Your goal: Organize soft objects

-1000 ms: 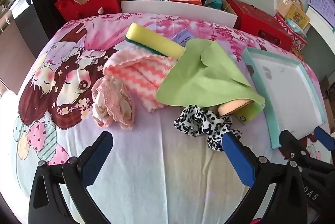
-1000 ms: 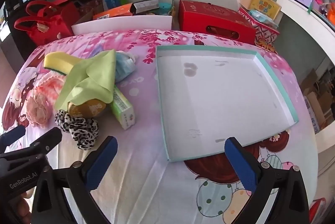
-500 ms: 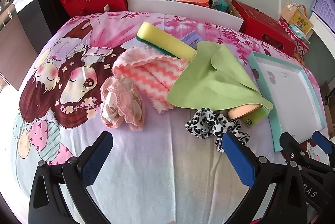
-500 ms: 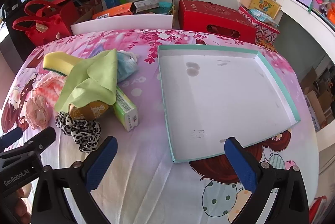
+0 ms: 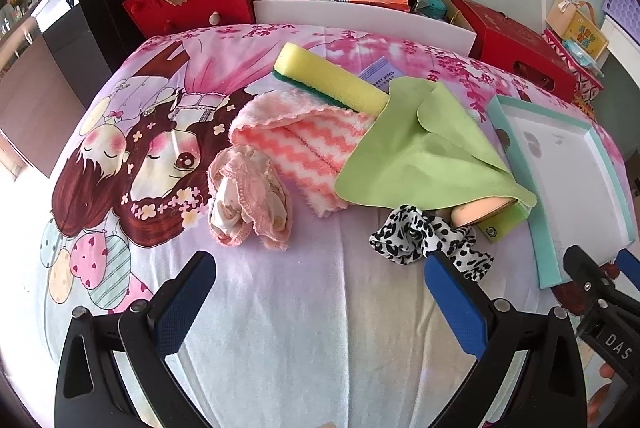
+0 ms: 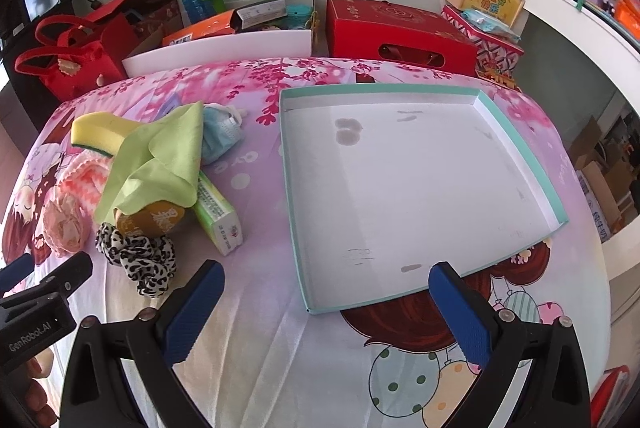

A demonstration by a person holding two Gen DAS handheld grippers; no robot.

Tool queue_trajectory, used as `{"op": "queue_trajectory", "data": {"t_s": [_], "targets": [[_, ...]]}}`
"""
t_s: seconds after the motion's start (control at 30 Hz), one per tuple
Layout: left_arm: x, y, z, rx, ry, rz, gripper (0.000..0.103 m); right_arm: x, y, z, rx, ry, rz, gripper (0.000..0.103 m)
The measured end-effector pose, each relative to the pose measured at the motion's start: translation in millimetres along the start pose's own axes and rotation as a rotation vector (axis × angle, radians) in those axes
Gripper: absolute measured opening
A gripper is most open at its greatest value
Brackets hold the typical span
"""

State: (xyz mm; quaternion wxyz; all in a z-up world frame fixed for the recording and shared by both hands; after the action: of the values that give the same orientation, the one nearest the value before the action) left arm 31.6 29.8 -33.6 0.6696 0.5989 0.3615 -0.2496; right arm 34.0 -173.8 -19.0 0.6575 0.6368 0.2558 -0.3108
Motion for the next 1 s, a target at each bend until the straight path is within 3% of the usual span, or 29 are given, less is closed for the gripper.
{"op": "queue_trajectory", "data": {"t_s": [0.43,1.0], "targets": [[-3.8,0.2,5.5,0.055,0.029,0.005,0.103,-2.7,1.2,21.7,0.052,0.0,0.002,0.103],[-4.1,1.8,5.2,0.049,0.033,0.006,0.103,-2.5,1.7,29.2,0.071,-0.007,-0.002,0.103]]}}
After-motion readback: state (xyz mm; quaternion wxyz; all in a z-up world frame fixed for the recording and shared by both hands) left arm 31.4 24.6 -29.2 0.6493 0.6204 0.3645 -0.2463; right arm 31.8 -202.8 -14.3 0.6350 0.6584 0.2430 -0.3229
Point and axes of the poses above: each gripper's, at about its wrist camera, not at the fingertips, and x roughly the way its jaws point, z to its right, y to its top, the point moved 5 cm from there along x, roughly the way its jaws point, and after that the axes turned 9 degrees about z, right-handed, at the moved point
